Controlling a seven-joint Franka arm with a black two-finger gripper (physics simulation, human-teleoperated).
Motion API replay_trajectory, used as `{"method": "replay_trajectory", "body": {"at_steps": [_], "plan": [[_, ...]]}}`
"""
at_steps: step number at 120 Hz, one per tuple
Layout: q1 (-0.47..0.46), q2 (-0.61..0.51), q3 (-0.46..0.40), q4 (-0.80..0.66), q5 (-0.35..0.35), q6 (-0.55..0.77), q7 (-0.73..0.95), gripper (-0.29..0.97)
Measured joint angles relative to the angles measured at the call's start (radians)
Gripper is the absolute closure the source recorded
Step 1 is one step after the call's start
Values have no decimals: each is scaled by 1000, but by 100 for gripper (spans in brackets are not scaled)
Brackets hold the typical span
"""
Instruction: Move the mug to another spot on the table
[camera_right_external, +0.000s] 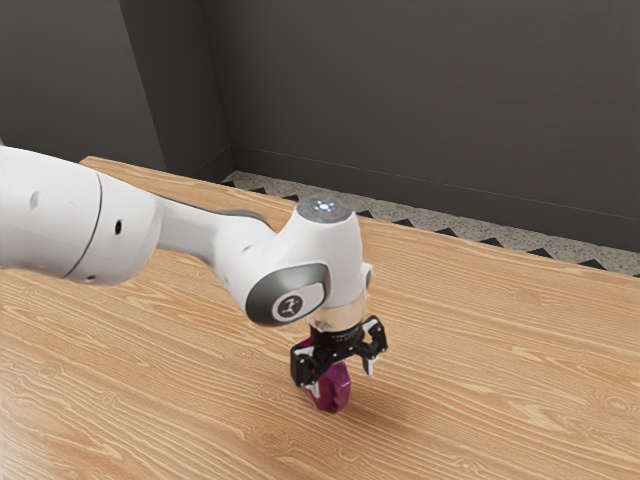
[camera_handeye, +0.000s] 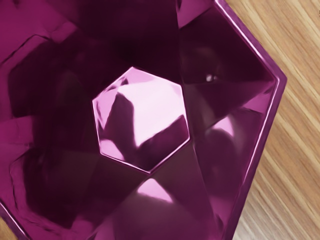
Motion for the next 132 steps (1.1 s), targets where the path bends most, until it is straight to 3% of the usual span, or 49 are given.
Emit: {"method": "replay_trajectory", "body": {"at_steps": [120, 132], "plan": [[30, 19, 6, -38, -50, 68, 112, 1], [30, 15, 6, -40, -55, 69, 116, 7]]}}
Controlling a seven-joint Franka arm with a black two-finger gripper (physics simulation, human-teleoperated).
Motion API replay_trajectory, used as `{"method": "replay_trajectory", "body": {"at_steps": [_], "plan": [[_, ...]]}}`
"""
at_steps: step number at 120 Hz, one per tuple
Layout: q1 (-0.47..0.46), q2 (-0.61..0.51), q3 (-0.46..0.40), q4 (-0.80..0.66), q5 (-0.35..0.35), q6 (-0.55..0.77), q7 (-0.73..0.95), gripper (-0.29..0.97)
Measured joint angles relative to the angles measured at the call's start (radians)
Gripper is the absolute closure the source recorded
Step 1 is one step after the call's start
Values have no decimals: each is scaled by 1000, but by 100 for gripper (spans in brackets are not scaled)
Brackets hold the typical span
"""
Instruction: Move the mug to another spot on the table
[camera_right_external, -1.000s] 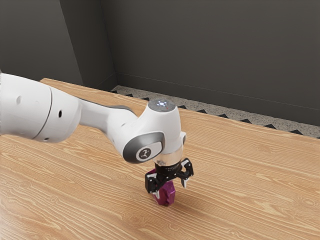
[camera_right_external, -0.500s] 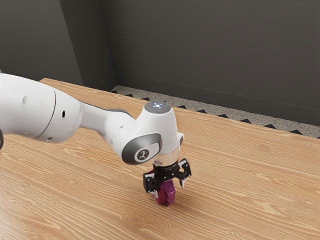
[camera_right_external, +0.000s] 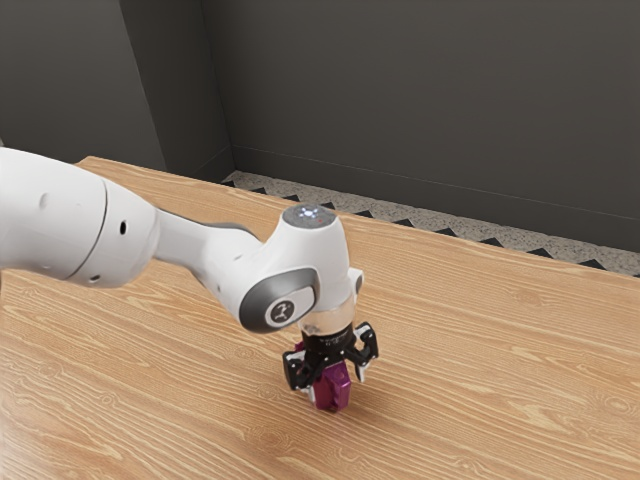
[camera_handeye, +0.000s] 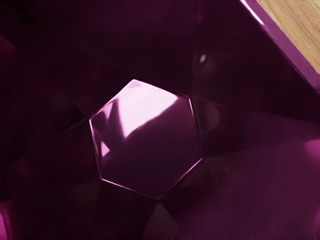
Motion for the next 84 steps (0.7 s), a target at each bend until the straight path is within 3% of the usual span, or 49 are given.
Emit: {"method": "replay_trajectory", "body": {"at_steps": [22, 84], "plan": [[0, -5, 0, -1, -3, -1, 7, 26], [1, -46, 4, -11, 8, -26, 11, 43]]}}
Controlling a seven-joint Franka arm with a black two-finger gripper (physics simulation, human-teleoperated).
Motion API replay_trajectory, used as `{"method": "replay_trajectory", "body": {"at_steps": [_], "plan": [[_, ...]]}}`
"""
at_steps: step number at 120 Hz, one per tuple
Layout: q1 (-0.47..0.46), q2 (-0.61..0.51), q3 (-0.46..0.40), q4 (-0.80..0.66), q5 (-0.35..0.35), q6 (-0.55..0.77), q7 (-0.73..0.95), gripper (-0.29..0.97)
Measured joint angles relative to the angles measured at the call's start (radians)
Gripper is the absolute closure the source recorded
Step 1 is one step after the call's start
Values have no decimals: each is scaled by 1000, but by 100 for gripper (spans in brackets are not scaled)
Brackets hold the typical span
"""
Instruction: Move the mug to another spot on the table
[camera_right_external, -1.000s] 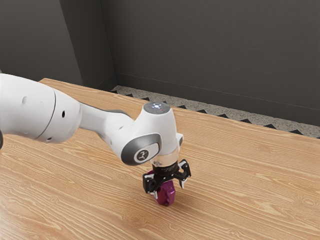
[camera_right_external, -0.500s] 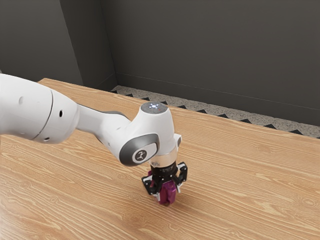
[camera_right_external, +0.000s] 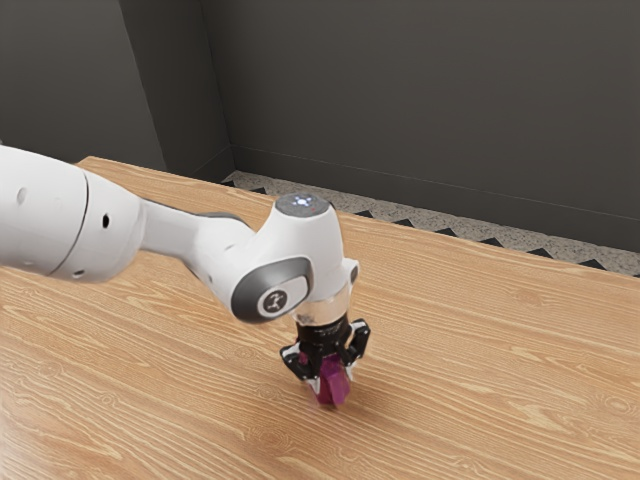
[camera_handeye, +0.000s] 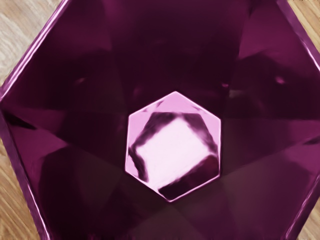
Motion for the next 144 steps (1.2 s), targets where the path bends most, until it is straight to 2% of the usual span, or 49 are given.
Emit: {"method": "replay_trajectory", "body": {"at_steps": [16, 37, 51, 74, 88, 109, 144], "plan": [[0, -13, 3, 0, 3, -9, 3, 51], [1, -23, 16, 4, 46, -18, 9, 57], [0, -32, 18, 9, 160, -15, 9, 58], [-2, -45, 26, 7, 423, 33, -9, 63], [0, -46, 63, -7, 511, 83, -20, 66], [27, -46, 106, -49, 554, 175, -28, 66], [120, -90, 141, -162, 563, 304, -15, 66]]}}
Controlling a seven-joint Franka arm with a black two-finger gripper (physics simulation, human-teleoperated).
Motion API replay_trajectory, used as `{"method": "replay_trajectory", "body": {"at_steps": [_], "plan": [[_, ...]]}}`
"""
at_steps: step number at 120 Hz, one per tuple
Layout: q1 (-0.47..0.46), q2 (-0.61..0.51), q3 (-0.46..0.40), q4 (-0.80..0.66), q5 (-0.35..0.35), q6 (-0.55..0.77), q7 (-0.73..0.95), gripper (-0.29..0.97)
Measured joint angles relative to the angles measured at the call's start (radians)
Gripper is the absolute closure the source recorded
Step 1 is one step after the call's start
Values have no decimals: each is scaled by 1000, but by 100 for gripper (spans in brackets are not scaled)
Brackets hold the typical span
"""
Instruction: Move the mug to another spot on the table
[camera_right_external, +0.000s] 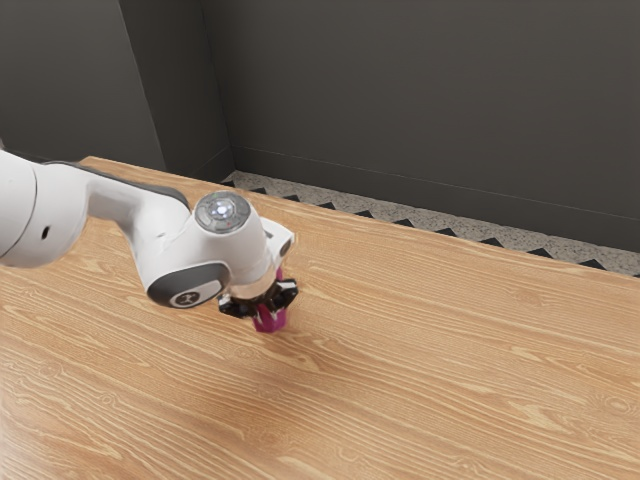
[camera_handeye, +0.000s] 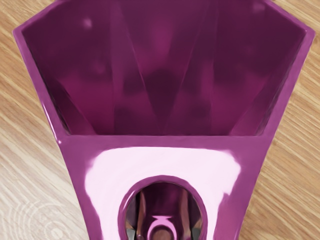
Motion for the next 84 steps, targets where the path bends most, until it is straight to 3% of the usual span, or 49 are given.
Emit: {"method": "replay_trajectory", "body": {"at_steps": [49, 84], "plan": [[142, -88, 3, -165, -6, 82, 45, 66], [167, -122, 11, -212, -2, 120, 83, 66]]}}
